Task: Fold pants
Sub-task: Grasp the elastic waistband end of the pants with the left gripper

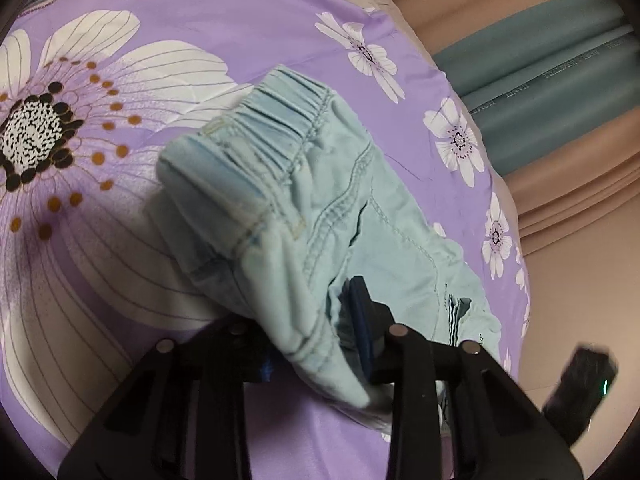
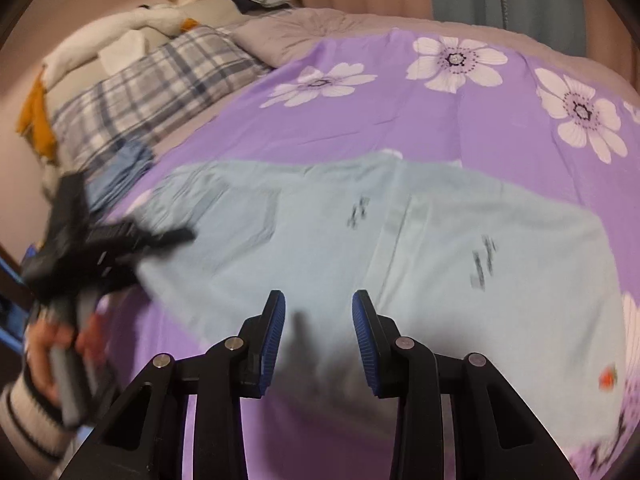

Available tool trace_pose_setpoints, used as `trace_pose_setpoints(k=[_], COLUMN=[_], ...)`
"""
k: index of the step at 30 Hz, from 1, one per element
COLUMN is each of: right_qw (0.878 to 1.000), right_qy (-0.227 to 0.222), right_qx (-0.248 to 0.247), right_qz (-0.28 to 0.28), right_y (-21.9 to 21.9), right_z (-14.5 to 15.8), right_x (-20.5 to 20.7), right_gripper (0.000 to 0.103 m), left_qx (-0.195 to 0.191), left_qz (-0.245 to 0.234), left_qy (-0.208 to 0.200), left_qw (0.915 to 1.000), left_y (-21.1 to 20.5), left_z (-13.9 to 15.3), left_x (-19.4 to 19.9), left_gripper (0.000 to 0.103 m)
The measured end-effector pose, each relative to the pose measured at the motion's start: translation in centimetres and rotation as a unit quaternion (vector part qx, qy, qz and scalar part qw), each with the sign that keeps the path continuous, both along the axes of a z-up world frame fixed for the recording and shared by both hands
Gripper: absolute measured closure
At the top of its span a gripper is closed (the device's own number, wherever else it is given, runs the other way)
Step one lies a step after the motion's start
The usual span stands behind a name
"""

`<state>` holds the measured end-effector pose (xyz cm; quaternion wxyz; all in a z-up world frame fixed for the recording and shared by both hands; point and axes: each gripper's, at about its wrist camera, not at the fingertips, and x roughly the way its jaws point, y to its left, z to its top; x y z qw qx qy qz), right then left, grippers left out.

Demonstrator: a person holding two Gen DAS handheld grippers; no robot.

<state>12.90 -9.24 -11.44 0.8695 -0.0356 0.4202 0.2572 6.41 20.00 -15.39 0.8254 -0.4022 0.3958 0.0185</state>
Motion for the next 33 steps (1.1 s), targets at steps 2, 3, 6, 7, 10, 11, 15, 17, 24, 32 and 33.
trace_pose_setpoints(k=[2, 3, 6, 7, 10, 11, 15, 17, 24, 32, 33], right_qw=[1.0, 1.0, 1.0, 0.999, 0.997, 0.995, 0.992, 0.99, 0.984, 0.987, 0.987], right_qy=[0.007, 0.008, -0.003, -0.008, 0.001, 0.018, 0.032, 0.038, 0.014, 0.018, 0.016], right_qx=[0.004, 0.001, -0.024, -0.035, -0.076, -0.095, -0.12, -0.132, -0.175, -0.161, -0.16], right_qz=[-0.004, -0.007, -0.017, -0.02, -0.023, -0.024, -0.024, -0.022, 0.008, -0.001, -0.004], right_y=[1.0, 1.6, 3.2, 3.7, 4.8, 5.1, 5.3, 5.2, 4.8, 3.8, 3.7], right_z=[0.0, -0.1, -0.1, 0.0, -0.8, -1.7, -2.9, -2.8, -2.5, -2.0, -2.1], right_x=[2.0, 3.1, 5.6, 6.2, 7.8, 8.5, 8.3, 7.2, -0.7, -6.1, -6.1], right_gripper=[0.067, 0.069, 0.077, 0.077, 0.078, 0.078, 0.078, 0.078, 0.078, 0.078, 0.078], left_qx=[0.002, 0.006, 0.015, 0.018, 0.022, 0.021, 0.022, 0.022, 0.033, 0.036, 0.037], left_qz=[-0.003, -0.005, -0.01, -0.012, -0.013, -0.013, -0.013, -0.013, -0.016, -0.017, -0.018], left_qy=[0.0, 0.0, -0.001, -0.002, -0.003, -0.003, -0.002, -0.003, -0.004, -0.001, 0.001], left_qw=[1.0, 1.0, 0.9998, 0.9998, 0.9997, 0.9997, 0.9997, 0.9997, 0.9993, 0.9992, 0.9992], left_y=[0.0, -0.1, -0.4, -0.5, -0.6, -0.6, -0.6, -0.5, -0.7, -0.8, -0.9], left_z=[0.0, 0.0, 0.0, -0.1, -0.1, -0.2, -0.2, -0.2, -0.3, -0.3, -0.3], left_x=[0.0, 0.1, 0.3, 0.3, 0.4, 0.4, 0.4, 0.4, 0.5, 0.5, 0.6], left_gripper=[0.071, 0.071, 0.071, 0.071, 0.071, 0.072, 0.072, 0.072, 0.072, 0.072, 0.072])
